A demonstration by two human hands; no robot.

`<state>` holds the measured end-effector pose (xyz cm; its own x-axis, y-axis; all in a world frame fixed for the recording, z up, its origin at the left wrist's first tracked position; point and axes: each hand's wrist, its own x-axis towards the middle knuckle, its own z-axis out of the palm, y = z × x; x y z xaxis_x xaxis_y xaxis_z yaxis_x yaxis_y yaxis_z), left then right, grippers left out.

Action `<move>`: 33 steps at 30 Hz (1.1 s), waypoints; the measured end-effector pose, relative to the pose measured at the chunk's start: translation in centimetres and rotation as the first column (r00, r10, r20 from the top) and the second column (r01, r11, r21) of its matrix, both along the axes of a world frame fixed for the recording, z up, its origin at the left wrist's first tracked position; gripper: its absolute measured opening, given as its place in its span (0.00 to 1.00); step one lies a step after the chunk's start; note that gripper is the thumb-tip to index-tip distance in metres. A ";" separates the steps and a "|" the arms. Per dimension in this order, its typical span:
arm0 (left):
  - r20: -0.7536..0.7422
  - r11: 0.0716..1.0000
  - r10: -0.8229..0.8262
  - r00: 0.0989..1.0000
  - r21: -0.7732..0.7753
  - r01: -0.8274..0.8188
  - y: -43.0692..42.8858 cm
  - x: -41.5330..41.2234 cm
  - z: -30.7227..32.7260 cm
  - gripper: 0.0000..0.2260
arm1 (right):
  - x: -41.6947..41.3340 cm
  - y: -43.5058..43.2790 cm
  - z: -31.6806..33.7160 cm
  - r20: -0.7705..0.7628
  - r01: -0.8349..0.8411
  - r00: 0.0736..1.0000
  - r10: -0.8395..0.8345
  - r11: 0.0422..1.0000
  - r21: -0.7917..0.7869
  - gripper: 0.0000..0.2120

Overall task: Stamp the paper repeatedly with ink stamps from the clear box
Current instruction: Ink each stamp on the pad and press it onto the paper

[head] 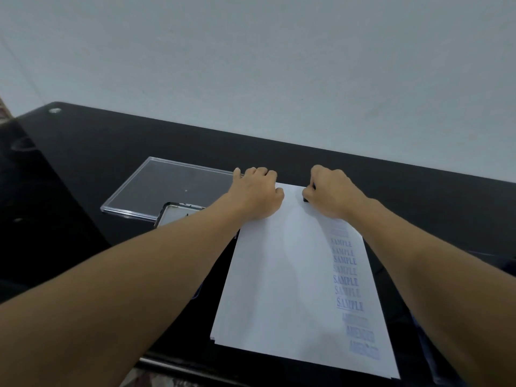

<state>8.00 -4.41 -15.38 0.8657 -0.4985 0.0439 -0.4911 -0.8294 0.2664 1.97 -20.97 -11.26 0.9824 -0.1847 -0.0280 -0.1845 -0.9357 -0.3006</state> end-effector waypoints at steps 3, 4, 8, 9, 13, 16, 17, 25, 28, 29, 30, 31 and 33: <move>0.030 1.000 0.003 1.000 -0.030 -0.002 -0.1 -0.2 -0.6 0.19 | -0.3 0.4 -0.4 0.037 0.042 0.998 -0.043 0.999 0.019 0.06; 0.043 0.999 0.007 0.999 -0.043 -0.005 -0.2 -0.3 -0.7 0.18 | -0.3 0.4 -0.5 0.047 0.049 0.998 -0.050 0.998 0.026 0.08; 0.075 0.997 0.016 0.997 -0.074 -0.011 -0.3 -0.6 -1.3 0.17 | -0.4 0.7 -0.7 0.070 0.071 0.995 -0.074 0.997 0.041 0.10; 0.087 0.997 0.020 0.996 -0.074 -0.013 -0.3 -0.7 -1.4 0.16 | -0.4 0.7 -0.8 0.070 0.077 0.994 -0.080 0.996 0.045 0.10; 0.107 0.998 0.027 0.994 -0.065 -0.021 -0.3 -0.7 -1.4 0.17 | -0.5 0.9 -1.0 0.075 0.102 0.991 -0.106 0.993 0.062 0.09; 0.109 0.998 0.029 0.994 -0.054 -0.023 -0.4 -0.8 -1.4 0.18 | -0.4 1.0 -1.1 0.084 0.113 0.989 -0.118 0.992 0.064 0.09; 0.106 0.998 0.029 0.994 -0.052 -0.024 -0.4 -0.9 -1.3 0.18 | -0.4 1.0 -1.1 0.084 0.112 0.990 -0.117 0.992 0.066 0.09; 0.110 0.999 0.025 0.994 -0.029 -0.022 -0.4 -0.9 -1.3 0.18 | 0.5 0.8 -1.1 0.061 0.134 0.988 -0.140 0.987 0.090 0.09; 0.111 0.999 0.024 0.994 -0.028 -0.021 -0.4 -1.0 -1.3 0.19 | 0.2 1.0 -1.4 0.094 0.142 0.984 -0.150 0.986 0.084 0.09; 0.109 0.999 0.025 0.994 -0.028 -0.022 -0.4 -1.0 -1.3 0.19 | 0.0 1.1 -1.5 0.103 0.145 0.983 -0.152 0.987 0.074 0.09; 0.106 0.999 0.026 0.994 -0.025 -0.023 -0.4 -0.9 -1.3 0.19 | -0.2 1.2 -1.6 0.107 0.149 0.982 -0.156 0.987 0.063 0.10; 0.102 0.999 0.026 0.994 -0.023 -0.024 -0.4 -0.9 -1.3 0.19 | -0.3 1.3 -1.6 0.112 0.153 0.981 -0.158 0.987 0.056 0.10; 0.096 1.000 0.027 0.995 -0.019 -0.025 -0.4 -0.9 -1.3 0.19 | -0.4 1.4 -1.7 0.117 0.156 0.980 -0.161 0.986 0.050 0.10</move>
<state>7.09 -4.83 -16.63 0.8699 -0.4741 0.1358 -0.4932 -0.8380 0.2336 1.62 -19.60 -13.01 0.9374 -0.3394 0.0774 -0.2898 -0.8841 -0.3665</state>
